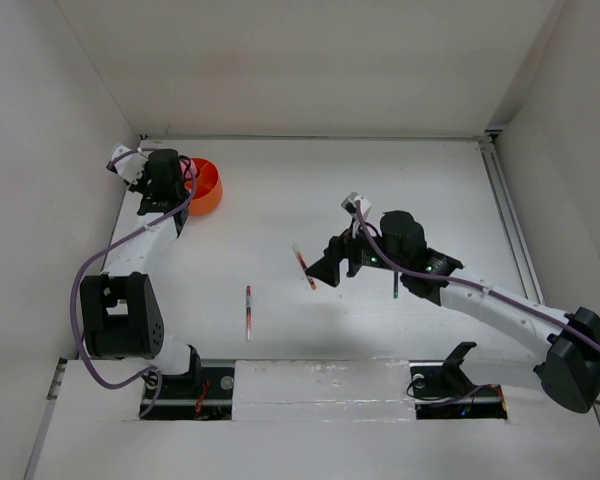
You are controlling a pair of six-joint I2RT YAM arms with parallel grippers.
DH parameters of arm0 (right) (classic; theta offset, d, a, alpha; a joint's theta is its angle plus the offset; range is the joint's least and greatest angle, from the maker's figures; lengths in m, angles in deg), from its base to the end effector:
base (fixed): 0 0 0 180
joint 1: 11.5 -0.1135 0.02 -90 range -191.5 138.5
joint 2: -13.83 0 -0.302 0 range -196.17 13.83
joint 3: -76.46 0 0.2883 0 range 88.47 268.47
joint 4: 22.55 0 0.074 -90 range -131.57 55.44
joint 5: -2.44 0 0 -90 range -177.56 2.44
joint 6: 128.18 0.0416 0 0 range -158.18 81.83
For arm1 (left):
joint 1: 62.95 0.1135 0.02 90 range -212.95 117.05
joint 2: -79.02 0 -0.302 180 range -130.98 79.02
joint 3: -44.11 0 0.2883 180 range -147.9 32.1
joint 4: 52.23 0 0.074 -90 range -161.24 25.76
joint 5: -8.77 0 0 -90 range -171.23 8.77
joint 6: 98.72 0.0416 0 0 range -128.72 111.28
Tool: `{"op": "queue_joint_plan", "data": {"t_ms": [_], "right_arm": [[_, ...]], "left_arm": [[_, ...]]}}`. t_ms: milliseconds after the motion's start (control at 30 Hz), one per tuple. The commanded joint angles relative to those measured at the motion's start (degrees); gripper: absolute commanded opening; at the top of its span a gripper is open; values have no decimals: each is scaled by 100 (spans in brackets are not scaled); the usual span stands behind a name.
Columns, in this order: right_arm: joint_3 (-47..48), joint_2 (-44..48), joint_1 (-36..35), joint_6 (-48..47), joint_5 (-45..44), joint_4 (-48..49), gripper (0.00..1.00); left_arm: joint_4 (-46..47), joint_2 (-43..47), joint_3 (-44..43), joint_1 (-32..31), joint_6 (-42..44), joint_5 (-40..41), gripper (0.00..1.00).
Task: Sort the stationery into containers
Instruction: Place the stationery into the container
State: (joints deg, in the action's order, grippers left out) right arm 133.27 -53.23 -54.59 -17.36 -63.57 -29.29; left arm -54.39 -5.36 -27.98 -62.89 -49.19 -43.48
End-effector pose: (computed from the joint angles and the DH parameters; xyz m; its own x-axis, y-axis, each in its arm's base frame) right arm 0.2025 0.2126 0.3076 -0.5222 -0.0439 -0.8517 -0.7729 0.4463 0.4510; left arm 0.3756 0.0259 0.3260 0.1955 -0.5130 -0.8358 -0.6136 0.6009 -0.5123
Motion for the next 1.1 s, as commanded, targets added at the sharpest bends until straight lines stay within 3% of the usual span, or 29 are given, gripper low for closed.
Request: {"op": "queue_joint_plan", "data": {"t_ms": [0, 1067], "right_arm": [[-41, 124, 29, -87, 80, 193, 100], [12, -87, 29, -87, 132, 193, 100]], "left_arm": [[509, 88, 57, -5, -154, -32, 0], [1652, -553, 497, -5, 4, -93, 0]]}}
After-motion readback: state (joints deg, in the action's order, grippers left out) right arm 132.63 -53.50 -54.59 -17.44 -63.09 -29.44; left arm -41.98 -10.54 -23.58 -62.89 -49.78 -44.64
